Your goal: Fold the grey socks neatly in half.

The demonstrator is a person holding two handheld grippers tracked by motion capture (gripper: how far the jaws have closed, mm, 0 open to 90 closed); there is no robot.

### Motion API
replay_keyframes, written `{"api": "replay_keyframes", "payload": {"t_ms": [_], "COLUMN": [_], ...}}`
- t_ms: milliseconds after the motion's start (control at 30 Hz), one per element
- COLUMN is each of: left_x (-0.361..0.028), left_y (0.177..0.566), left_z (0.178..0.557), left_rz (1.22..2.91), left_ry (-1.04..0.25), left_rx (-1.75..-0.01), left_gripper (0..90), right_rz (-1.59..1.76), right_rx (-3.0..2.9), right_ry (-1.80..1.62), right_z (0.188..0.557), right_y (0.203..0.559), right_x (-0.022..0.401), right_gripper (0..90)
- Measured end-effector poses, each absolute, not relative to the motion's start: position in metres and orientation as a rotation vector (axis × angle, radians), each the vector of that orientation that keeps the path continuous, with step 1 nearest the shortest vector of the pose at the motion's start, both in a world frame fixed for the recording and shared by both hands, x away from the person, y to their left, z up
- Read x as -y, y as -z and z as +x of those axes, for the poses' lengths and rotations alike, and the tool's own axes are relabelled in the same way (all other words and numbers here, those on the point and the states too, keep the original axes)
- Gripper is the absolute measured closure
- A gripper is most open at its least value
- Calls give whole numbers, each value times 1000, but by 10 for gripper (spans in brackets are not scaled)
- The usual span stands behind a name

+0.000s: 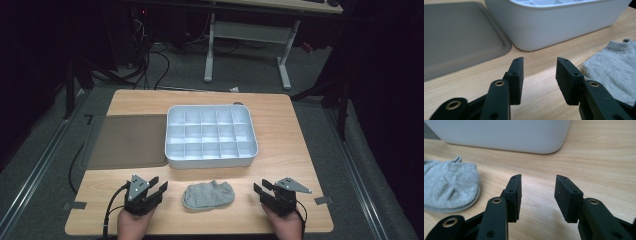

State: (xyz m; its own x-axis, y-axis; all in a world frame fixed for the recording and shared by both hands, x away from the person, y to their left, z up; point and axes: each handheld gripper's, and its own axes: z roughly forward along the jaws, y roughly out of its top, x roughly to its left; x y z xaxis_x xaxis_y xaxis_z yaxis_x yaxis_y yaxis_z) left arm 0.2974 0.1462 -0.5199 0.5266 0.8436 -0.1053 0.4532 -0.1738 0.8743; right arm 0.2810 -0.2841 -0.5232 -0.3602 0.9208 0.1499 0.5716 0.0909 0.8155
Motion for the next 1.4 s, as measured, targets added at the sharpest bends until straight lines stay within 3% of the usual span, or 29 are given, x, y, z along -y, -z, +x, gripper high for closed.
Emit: {"api": "replay_keyframes", "payload": {"t_ms": [200,1133,1400], "left_x": [-146,-138,-120], "left_y": [524,522,512], "left_z": [302,297,289], "left_rz": [1803,1826,1848], "left_ry": [-479,-453,-391], "left_rx": [-1100,-1071,-998], "left_gripper": [540,438,474], "right_rz": [1442,1386,1273], "right_rx": [-1956,-2011,-2098], "right_ry": [-1158,-1177,-1197], "right_z": [276,273,277], "right_y": [522,521,507], "right_x": [286,275,253], "right_gripper": [540,536,564]}}
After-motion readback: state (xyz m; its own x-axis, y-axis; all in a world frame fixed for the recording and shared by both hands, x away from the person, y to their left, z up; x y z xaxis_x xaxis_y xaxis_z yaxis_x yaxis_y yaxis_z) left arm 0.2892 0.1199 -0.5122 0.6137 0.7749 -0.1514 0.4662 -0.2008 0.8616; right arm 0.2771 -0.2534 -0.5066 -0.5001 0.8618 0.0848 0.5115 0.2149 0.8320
